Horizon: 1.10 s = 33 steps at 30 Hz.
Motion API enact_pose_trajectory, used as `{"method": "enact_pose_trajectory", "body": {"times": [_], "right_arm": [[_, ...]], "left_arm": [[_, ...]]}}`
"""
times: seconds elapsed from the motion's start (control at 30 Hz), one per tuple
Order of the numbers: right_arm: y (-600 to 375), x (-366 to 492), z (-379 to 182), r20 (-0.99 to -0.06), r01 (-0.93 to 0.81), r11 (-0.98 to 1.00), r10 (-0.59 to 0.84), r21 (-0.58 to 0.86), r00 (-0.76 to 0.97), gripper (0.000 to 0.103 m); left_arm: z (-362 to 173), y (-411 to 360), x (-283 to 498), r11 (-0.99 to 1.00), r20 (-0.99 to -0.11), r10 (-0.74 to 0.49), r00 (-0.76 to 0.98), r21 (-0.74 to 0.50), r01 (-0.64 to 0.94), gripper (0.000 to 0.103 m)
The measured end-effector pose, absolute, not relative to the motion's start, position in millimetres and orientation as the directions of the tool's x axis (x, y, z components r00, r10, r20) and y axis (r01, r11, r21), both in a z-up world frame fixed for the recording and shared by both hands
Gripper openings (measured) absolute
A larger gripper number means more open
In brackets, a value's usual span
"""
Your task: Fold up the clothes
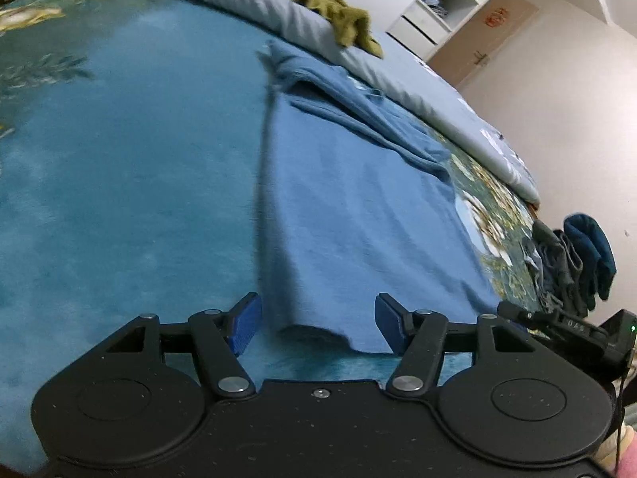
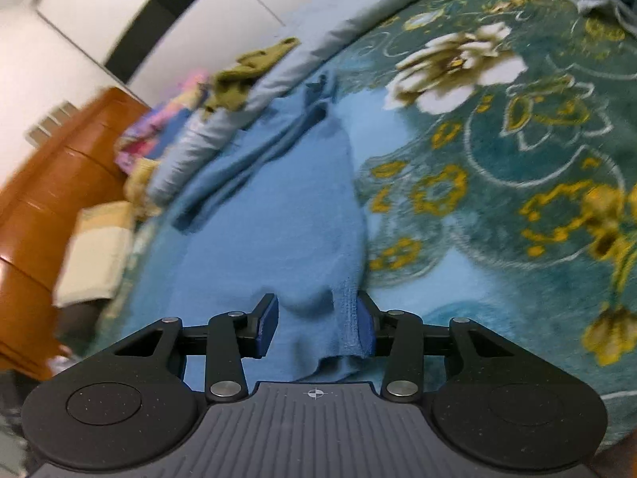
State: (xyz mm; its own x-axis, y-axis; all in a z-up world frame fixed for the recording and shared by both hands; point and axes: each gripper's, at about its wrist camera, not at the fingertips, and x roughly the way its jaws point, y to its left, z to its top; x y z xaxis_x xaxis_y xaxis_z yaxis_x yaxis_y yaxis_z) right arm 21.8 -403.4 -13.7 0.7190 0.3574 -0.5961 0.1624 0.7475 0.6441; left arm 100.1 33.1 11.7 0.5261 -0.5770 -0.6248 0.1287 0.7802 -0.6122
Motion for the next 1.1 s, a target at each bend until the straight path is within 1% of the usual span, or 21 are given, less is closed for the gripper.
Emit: {"method": "enact_pose_trajectory", "body": {"times": [0.1,0.13,0.17,0.2,0.23,0.27,0.3,0.33,0.37,0.4,0.47,0.6,0.83,1.0,1.07,1.1], "right_arm": [[-408,22,-20,-0.583,0.172,0.721,0.37,0.671,0.724,0.034],[-410,22,-21,-0.577,0.178,0.71,0.372,0.682,0.727,0.03],[-411,22,-23,-0.571,0.187,0.697,0.372,0.693,0.731,0.023],[-412,21,-25,-0.57,0.194,0.691,0.368,0.696,0.735,0.018],[-412,21,-25,-0.574,0.205,0.691,0.358,0.694,0.737,0.011],[-412,20,-26,-0.578,0.216,0.69,0.348,0.691,0.738,0.007],[-412,20,-27,-0.583,0.227,0.689,0.338,0.688,0.739,0.006],[-412,20,-28,-0.586,0.238,0.688,0.328,0.685,0.741,0.006],[-412,18,-29,-0.584,0.243,0.684,0.324,0.688,0.744,0.005],[-412,17,-28,-0.589,0.247,0.689,0.315,0.681,0.744,0.005],[-410,14,-27,-0.592,0.25,0.699,0.3,0.67,0.748,0.005],[-409,2,-23,-0.584,0.244,0.702,0.294,0.669,0.756,0.004],[-415,-32,-20,-0.568,0.237,0.672,0.327,0.701,0.755,0.004],[-419,-30,-16,-0.524,0.196,0.648,0.362,0.736,0.771,0.004],[-422,-26,-10,-0.48,0.155,0.634,0.38,0.757,0.791,0.004],[-423,-22,-5,-0.478,0.151,0.641,0.374,0.752,0.795,0.004]], "left_arm": [[6,28,104,0.748,-0.6,-0.597,0.532,-0.656,0.1,0.059],[4,26,105,0.736,-0.591,-0.604,0.535,-0.671,0.09,0.059],[2,24,107,0.725,-0.583,-0.61,0.537,-0.684,0.08,0.058],[0,22,108,0.712,-0.574,-0.616,0.54,-0.698,0.071,0.057],[-5,26,108,0.679,-0.555,-0.616,0.558,-0.734,0.019,0.057],[-6,26,108,0.671,-0.555,-0.605,0.571,-0.741,-0.008,0.053],[-7,27,108,0.668,-0.557,-0.592,0.583,-0.743,-0.031,0.047],[-8,27,108,0.665,-0.56,-0.579,0.593,-0.745,-0.054,0.025],[-6,25,107,0.703,-0.591,-0.545,0.595,-0.709,-0.061,0.0],[-5,21,106,0.745,-0.625,-0.506,0.595,-0.664,-0.064,0.001],[-3,24,99,0.733,-0.611,-0.503,0.611,-0.677,-0.073,0.0],[6,29,83,0.73,-0.592,-0.52,0.616,-0.682,-0.039,0.0],[20,40,55,0.726,-0.575,-0.566,0.591,-0.687,0.027,0.0],[26,41,56,0.713,-0.53,-0.583,0.616,-0.697,0.076,0.0],[31,40,59,0.712,-0.513,-0.59,0.624,-0.694,0.103,0.001],[34,39,60,0.71,-0.5,-0.595,0.629,-0.694,0.12,0.001]]}}
